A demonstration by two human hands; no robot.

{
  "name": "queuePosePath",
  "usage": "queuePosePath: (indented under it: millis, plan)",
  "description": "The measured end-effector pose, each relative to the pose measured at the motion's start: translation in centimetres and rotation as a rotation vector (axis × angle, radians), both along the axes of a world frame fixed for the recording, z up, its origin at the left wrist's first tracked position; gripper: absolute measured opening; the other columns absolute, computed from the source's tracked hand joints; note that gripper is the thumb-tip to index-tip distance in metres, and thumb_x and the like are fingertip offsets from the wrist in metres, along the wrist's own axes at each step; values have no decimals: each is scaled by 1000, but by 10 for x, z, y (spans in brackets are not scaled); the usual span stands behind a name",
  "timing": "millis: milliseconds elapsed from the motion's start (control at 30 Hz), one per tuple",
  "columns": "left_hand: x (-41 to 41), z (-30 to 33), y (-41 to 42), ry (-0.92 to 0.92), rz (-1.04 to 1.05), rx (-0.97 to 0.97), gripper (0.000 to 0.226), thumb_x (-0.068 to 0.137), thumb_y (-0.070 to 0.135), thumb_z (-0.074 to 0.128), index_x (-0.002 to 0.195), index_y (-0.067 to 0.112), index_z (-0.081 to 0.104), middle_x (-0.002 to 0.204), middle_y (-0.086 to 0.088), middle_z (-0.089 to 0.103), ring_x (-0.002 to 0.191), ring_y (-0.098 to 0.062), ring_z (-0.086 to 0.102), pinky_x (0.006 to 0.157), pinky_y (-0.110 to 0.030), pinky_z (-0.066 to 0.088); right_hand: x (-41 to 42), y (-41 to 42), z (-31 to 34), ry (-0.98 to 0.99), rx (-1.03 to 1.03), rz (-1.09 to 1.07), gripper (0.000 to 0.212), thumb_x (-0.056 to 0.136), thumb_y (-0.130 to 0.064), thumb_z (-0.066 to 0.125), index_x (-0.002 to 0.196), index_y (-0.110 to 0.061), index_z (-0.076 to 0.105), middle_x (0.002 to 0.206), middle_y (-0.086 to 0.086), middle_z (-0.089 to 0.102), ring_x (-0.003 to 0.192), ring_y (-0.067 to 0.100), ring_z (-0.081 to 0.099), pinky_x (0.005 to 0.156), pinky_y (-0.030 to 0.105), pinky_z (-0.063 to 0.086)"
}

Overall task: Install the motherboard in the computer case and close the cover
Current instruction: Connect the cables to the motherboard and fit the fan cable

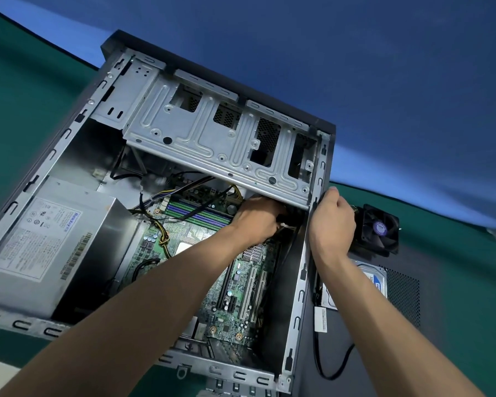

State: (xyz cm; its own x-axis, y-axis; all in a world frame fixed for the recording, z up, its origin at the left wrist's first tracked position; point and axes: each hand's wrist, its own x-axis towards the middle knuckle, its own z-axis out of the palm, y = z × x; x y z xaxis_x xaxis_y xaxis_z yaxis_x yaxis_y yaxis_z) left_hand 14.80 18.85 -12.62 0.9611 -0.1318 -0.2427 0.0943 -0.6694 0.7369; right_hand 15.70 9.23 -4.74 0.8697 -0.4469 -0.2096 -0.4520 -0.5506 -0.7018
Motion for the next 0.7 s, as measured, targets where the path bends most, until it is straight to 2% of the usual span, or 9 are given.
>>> queuePosePath:
  millis: [133, 233, 367, 533, 700]
  plan:
    - [0, 3, 1, 19, -22, 15, 26, 82, -3, 51, 101, 1, 68, 84, -19, 67, 71, -30, 64, 65, -21, 41, -1, 0, 1, -2, 3, 7, 44, 100, -31, 31, 59, -17, 34, 59, -2, 41, 55, 14, 35, 53, 31, 30]
    - [0, 2, 1, -8, -33, 29, 32, 83, -3, 52, 108, 5, 68, 84, -16, 67, 67, -28, 61, 63, -20, 42, -2, 1, 1, -4, 4, 14, 44, 100, -31, 31, 59, -17, 32, 59, -2, 39, 54, 15, 34, 52, 33, 29]
    - [-1, 0, 0, -50, -1, 11, 34, 80, -5, 51, 105, 6, 70, 86, -19, 68, 75, -33, 65, 73, -29, 51, -2, 1, 2, -6, 6, 17, 43, 99, -30, 31, 59, -16, 32, 58, -2, 39, 54, 15, 34, 52, 33, 29]
    - [-2, -1, -1, 9, 49, -44, 22, 79, -7, 50, 89, -2, 69, 79, -21, 67, 70, -37, 65, 66, -28, 51, -2, 0, 1, -2, 6, 14, 43, 99, -30, 31, 59, -16, 33, 58, -1, 40, 54, 15, 35, 52, 33, 30]
    - [-1, -3, -3, -58, 8, 15, 33, 80, -4, 49, 103, 5, 70, 84, -21, 68, 71, -33, 65, 74, -37, 56, -2, 0, 1, 1, 16, 6, 43, 99, -30, 31, 58, -17, 32, 58, -2, 39, 54, 15, 34, 52, 33, 29]
